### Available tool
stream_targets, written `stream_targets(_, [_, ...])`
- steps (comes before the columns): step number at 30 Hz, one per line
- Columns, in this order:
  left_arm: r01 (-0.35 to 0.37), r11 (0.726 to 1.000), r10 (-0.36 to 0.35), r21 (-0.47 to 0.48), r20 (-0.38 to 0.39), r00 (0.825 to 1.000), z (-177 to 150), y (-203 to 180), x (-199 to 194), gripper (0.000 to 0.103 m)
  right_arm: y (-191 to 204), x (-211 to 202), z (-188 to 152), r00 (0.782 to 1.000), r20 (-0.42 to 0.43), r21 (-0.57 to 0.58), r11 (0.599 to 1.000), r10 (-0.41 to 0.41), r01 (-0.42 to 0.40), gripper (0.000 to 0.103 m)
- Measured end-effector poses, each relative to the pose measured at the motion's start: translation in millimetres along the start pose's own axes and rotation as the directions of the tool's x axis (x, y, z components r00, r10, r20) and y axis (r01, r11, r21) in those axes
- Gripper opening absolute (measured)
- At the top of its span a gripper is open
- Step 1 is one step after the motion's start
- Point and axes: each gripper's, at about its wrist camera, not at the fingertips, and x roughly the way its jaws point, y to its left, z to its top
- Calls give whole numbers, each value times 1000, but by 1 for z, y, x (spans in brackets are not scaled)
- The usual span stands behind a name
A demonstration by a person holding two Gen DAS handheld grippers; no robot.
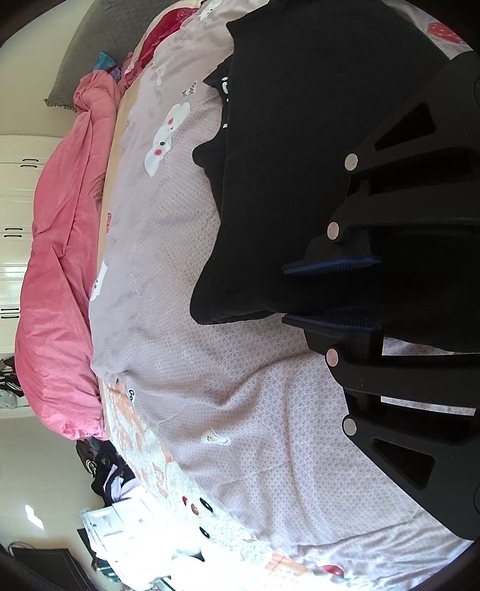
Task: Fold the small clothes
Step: 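Grasp the folded shirt edge with the left tool while the right tool grasps it, then release the shirt and pull both open tools back from it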
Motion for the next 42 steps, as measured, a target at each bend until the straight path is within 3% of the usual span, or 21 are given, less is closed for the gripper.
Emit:
stream_targets(8, [17, 998, -16, -56, 15, 1000, -5, 10, -35, 21, 14, -43, -12, 996, 51, 8, 998, 67, -67, 49])
stream_targets(10, [20, 998, -19, -56, 30, 999, -6, 9, -45, 29, 20, -52, -15, 994, 63, -6, 996, 88, -88, 52])
stream_targets(12, [33, 998, -31, -45, 38, 999, -8, 5, -56, 31, 26, -59, -17, 993, 67, -24, 995, 98, -97, 57])
stream_targets(26, [114, 990, -119, 83, 63, 991, -16, -52, -109, 49, 60, -99, -19, 976, 96, -128, 975, 197, -184, 58])
stream_targets(34, [133, 986, -133, 102, -11, 991, -34, -69, -92, 49, 74, -85, -37, 982, 17, -203, 962, 189, -181, 58])
stream_targets(42, [85, 988, -73, 127, -101, 992, -64, -73, -58, 51, 84, -55, -56, 987, -86, -225, 962, 138, -154, 58])
